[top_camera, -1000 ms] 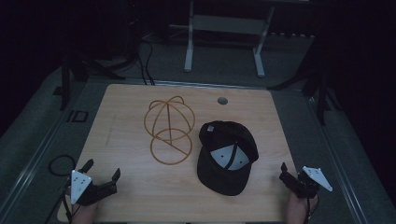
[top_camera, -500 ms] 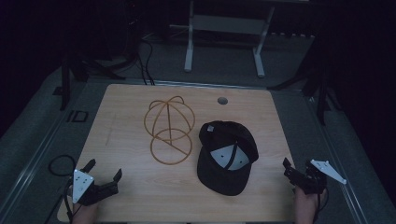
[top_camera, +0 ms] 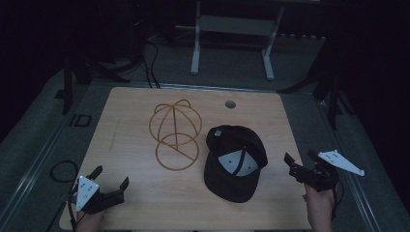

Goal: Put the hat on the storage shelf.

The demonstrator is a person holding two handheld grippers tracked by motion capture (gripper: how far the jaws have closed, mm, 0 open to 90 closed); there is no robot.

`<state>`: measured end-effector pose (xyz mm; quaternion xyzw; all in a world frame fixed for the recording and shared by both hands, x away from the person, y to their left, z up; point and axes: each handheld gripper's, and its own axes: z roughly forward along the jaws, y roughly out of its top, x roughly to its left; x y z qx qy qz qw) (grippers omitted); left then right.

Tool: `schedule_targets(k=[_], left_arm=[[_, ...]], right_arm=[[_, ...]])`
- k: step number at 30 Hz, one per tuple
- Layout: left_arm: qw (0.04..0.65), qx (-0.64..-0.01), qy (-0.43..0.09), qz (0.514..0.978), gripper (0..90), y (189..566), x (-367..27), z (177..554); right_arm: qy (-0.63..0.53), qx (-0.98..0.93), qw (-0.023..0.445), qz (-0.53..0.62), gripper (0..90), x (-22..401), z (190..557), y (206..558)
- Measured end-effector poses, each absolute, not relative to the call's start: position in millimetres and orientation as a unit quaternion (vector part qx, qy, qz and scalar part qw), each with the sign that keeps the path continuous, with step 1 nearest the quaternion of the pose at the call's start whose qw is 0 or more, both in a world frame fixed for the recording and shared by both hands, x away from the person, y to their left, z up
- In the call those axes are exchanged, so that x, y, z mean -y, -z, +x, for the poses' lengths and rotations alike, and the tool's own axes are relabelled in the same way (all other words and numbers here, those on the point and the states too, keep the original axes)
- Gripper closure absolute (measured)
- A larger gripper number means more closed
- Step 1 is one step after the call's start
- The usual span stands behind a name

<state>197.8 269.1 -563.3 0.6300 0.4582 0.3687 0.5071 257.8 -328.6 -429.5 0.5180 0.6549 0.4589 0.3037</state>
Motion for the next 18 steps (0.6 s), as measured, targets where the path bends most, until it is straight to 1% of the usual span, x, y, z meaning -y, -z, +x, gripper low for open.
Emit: schedule_targets(k=[5,9,13,18], left_arm=[[0.503,-0.456,-0.368,0.635,0.9,563,-265,197],[0.503,-0.452,-0.367,0.639,1.0,562,-263,196],[0.513,-0.449,-0.349,0.643,1.0,559,-260,195],[0.508,-0.447,-0.332,0.657,0.9,558,-254,194]], right_arm=[[-0.468,-0.682,0.285,0.484,11.7,310,264,413],[-0.466,-0.704,0.271,0.462,11.7,293,272,408],[-0.454,-0.722,0.264,0.450,13.4,276,282,410],[-0.436,-0.739,0.258,0.444,16.9,258,296,418]])
